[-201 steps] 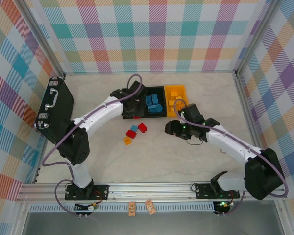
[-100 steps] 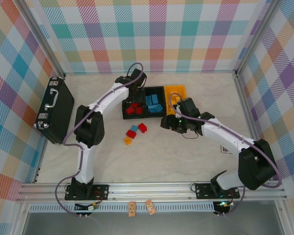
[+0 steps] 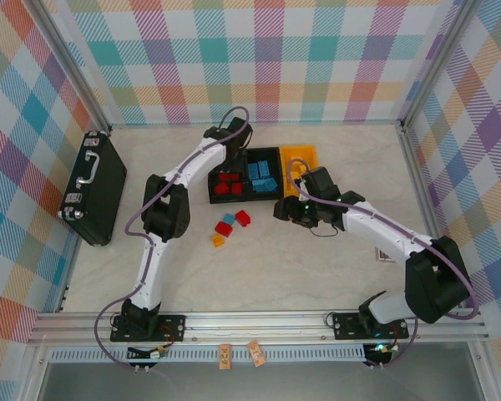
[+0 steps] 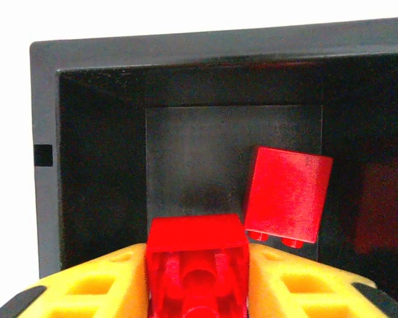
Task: Sort the legos into containers by color
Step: Place the lego in the container, then pick up the lego from the center of the table.
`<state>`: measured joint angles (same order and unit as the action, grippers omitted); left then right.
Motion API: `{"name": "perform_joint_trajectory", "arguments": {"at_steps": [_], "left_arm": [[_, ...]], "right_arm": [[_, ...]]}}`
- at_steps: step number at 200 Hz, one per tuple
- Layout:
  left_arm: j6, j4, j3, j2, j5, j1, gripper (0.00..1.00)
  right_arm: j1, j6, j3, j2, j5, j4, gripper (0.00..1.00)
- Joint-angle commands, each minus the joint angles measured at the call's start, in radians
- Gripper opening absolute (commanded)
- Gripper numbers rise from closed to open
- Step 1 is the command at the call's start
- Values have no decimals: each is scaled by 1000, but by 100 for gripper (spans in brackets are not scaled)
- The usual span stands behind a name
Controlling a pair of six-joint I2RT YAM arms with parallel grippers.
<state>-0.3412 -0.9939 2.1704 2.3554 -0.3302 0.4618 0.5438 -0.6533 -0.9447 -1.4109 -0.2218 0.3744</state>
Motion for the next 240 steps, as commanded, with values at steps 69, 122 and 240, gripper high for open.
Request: {"name": "perform_joint_trajectory", "arguments": {"at_steps": [69, 122, 240], "left_arm": [[-8, 0, -99, -198, 68, 24, 52], [-57, 146, -492, -499, 153, 70, 52], [-328, 342, -873, -639, 223, 205, 57]], "right_arm": [[4, 23, -24, 40, 5, 22, 57], [4, 43, -2, 102, 38, 68, 59], [5, -6, 131, 220, 58, 72, 59]]}}
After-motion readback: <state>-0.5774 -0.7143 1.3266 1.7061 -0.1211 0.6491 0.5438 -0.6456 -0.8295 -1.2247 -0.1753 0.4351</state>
